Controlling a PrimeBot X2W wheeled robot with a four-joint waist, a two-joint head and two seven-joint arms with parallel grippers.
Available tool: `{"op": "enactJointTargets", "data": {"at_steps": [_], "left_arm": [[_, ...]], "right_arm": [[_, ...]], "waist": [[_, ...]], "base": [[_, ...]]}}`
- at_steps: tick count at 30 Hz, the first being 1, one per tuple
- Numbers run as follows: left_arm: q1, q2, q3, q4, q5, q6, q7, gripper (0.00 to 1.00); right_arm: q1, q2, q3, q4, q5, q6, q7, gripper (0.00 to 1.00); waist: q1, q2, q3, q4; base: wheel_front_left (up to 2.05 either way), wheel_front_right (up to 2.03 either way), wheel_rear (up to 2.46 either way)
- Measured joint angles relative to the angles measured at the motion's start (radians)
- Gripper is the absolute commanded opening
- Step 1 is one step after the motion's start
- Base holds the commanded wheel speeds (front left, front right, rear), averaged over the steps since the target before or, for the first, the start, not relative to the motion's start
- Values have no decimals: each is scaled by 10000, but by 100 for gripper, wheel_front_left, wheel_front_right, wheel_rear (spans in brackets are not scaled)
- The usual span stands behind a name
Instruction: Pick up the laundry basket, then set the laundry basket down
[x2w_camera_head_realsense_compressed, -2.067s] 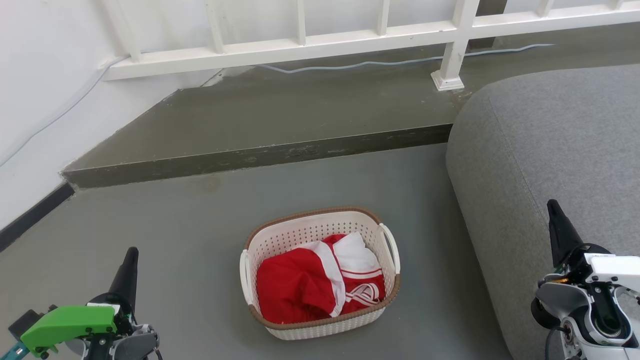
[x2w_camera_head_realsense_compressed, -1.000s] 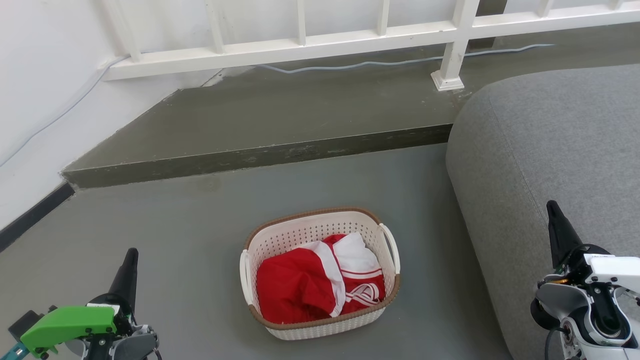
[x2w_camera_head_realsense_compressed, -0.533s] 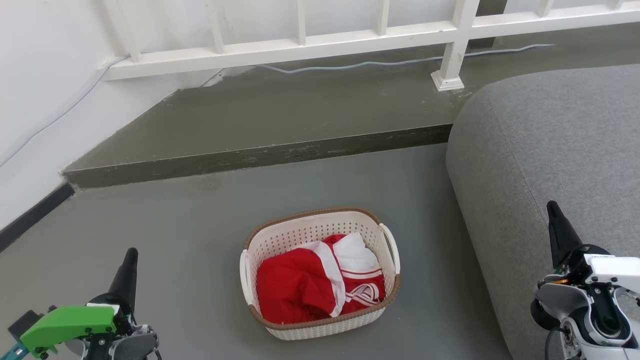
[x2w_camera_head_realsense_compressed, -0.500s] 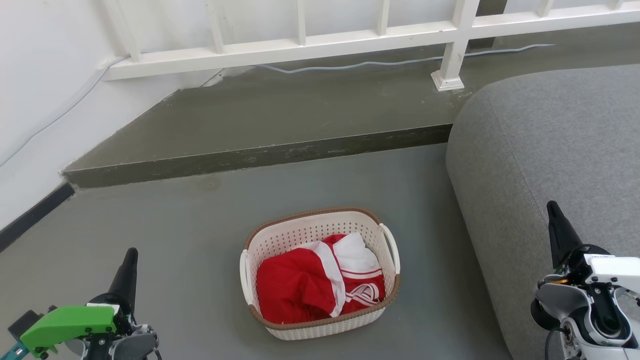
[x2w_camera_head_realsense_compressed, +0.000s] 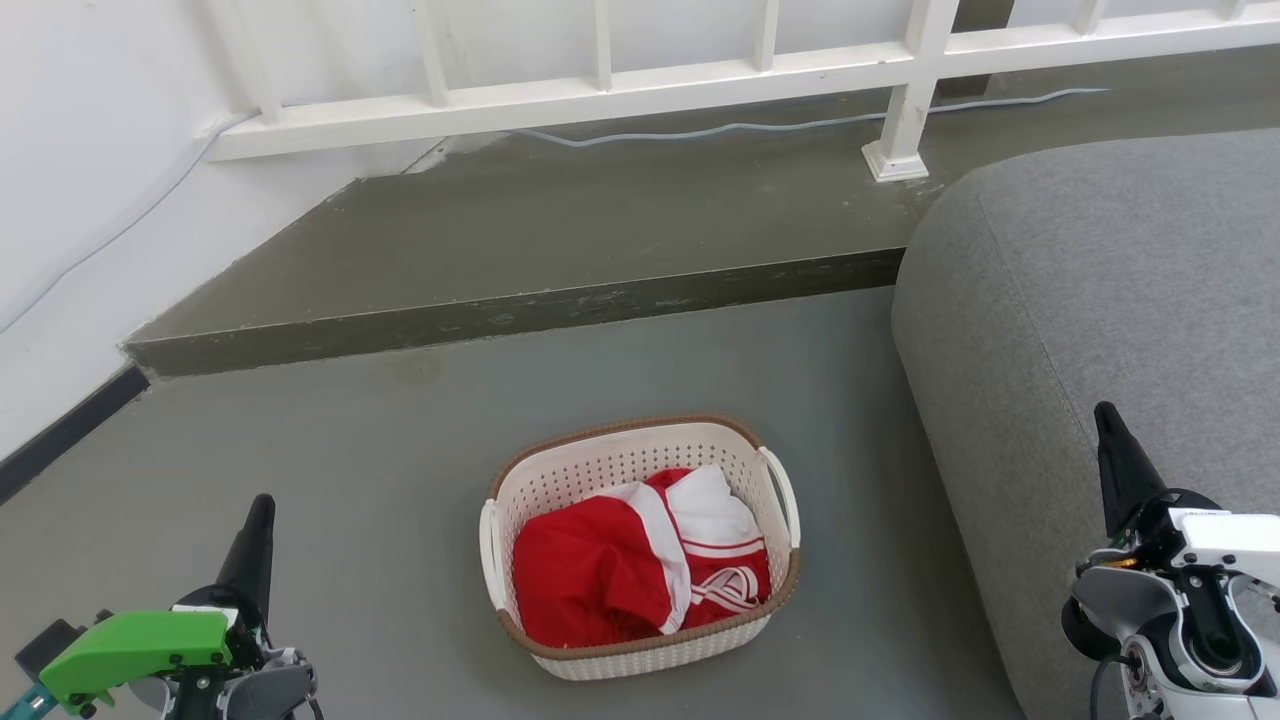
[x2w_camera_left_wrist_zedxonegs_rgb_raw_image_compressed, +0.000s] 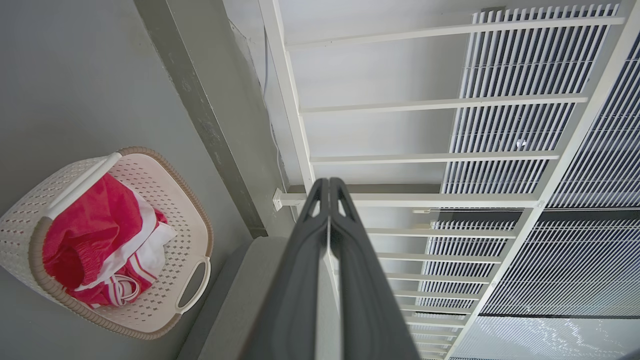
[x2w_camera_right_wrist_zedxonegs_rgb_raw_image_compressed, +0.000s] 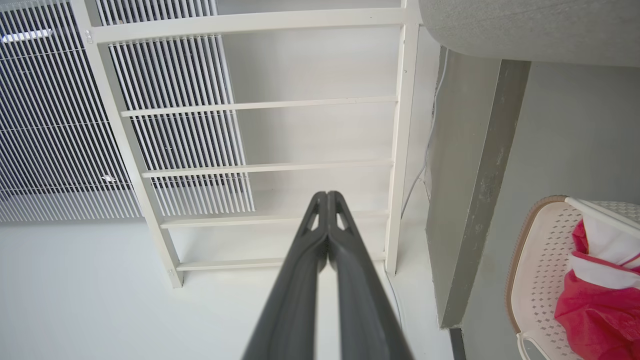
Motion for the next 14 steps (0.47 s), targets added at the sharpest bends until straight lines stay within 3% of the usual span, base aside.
{"op": "enactJointTargets", "data": {"at_steps": [14], "left_arm": [[-47,-2,10,8,0,0,13,0]], "right_arm": [[-1,4,-8,4,0,0,0,0]], "waist": [[0,0,0,0]], "base": [[0,0,0]]}}
